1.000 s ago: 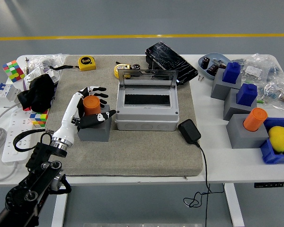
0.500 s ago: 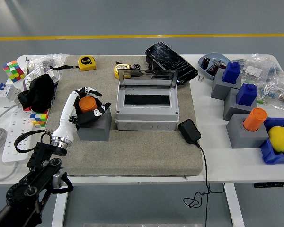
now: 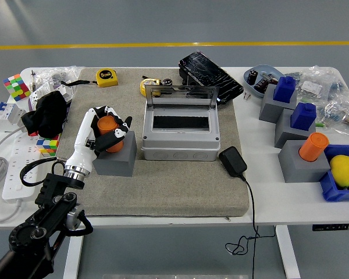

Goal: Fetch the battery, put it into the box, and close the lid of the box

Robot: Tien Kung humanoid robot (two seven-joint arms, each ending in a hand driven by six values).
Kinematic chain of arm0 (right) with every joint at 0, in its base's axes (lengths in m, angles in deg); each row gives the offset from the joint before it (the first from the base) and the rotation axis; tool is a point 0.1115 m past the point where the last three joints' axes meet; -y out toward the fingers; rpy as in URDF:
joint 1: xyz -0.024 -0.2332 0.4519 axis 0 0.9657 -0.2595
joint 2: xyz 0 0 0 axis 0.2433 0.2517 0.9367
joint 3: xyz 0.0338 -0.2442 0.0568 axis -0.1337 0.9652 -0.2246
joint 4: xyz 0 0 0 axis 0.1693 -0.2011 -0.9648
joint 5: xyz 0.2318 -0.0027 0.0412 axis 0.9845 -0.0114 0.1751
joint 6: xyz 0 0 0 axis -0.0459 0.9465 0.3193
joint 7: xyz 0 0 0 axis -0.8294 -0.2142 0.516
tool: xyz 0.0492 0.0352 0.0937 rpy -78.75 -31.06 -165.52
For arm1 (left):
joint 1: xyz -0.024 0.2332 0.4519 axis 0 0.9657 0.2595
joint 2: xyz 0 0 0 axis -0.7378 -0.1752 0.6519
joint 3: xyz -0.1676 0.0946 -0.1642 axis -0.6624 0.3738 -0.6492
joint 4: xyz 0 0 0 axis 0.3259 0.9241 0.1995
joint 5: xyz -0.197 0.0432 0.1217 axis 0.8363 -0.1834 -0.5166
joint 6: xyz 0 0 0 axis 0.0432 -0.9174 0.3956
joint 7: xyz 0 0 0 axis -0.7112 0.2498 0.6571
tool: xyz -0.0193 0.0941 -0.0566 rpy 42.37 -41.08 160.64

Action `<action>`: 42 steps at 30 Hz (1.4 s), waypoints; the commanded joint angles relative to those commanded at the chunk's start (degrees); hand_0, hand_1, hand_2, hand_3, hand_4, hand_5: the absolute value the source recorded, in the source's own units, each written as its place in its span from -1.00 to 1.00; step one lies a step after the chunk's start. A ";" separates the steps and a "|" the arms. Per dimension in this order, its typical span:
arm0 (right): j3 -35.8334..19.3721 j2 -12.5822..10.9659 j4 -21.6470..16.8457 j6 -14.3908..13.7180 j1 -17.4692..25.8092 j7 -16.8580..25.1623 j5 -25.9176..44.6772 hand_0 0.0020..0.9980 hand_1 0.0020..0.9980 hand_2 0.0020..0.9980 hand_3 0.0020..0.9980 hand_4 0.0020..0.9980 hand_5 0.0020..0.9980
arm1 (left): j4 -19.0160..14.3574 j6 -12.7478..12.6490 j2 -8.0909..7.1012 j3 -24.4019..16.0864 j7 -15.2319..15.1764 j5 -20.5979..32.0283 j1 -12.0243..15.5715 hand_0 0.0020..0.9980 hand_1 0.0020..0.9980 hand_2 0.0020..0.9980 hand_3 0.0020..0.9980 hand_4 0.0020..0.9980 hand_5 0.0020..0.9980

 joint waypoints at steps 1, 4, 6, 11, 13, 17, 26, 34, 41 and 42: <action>-0.01 0.00 0.00 -0.02 -0.01 0.03 0.02 0.26 0.25 0.29 0.12 0.97 -0.15 | -0.78 -0.02 0.00 0.14 0.19 -0.68 0.01 -0.88 -0.83 -0.68 -0.54 0.15 -1.00; -0.07 0.00 0.00 -0.06 -0.01 0.07 0.05 0.26 0.25 0.29 0.12 0.97 -0.15 | -3.35 -0.22 0.00 0.63 0.92 -3.34 -0.23 -0.88 -0.83 -0.68 -0.54 0.15 -1.00; -0.11 0.01 0.00 -0.07 0.00 0.08 0.03 0.26 0.25 0.29 0.12 0.97 -0.15 | -5.74 -0.40 0.00 1.57 1.81 -5.76 -0.91 -0.88 -0.83 -0.68 -0.54 0.15 -1.00; 0.02 -0.02 0.00 -0.10 -0.05 0.12 0.13 0.26 0.25 0.29 0.12 0.97 -0.15 | -9.44 -0.55 0.00 5.91 4.91 -11.79 -4.39 -0.89 -0.83 -0.68 -0.55 0.18 -1.00; 0.10 -0.06 0.00 -0.13 -0.06 0.17 0.23 0.27 0.25 0.29 0.12 0.97 -0.15 | -10.16 -0.51 0.00 7.90 6.42 -14.40 -6.10 -0.88 -0.83 -0.67 -0.55 0.19 -1.00; 0.21 -0.08 0.00 -0.15 -0.03 0.16 0.23 0.27 0.25 0.29 0.12 0.97 -0.15 | -10.12 -0.14 0.00 13.05 9.81 -20.18 -11.06 -0.88 -0.83 -0.67 -0.55 0.19 -1.00; 0.47 -0.09 0.00 -0.23 -0.23 0.03 0.40 0.26 0.25 0.29 0.12 0.97 -0.15 | -4.97 2.07 0.00 20.99 18.87 -34.56 -21.48 -0.88 -0.82 -0.66 -0.51 0.65 -1.00; 1.18 0.11 0.00 -0.20 -0.28 -0.15 0.52 0.26 0.25 0.29 0.12 0.97 -0.15 | 2.45 2.53 0.00 23.92 23.56 -41.00 -27.15 -0.87 -0.80 -0.64 -0.50 0.75 -1.00; 2.07 0.15 0.00 -0.20 -0.42 -0.14 0.93 0.26 0.25 0.29 0.12 0.97 -0.15 | 5.74 2.56 0.00 25.76 24.43 -40.53 -28.61 -0.83 -0.77 -0.62 -0.42 0.86 -1.00; 2.13 0.15 0.00 -0.20 -0.44 -0.16 0.96 0.26 0.25 0.29 0.12 0.97 -0.15 | 5.85 2.48 0.00 25.76 24.36 -40.32 -28.60 -0.83 -0.77 -0.62 -0.42 0.86 -1.00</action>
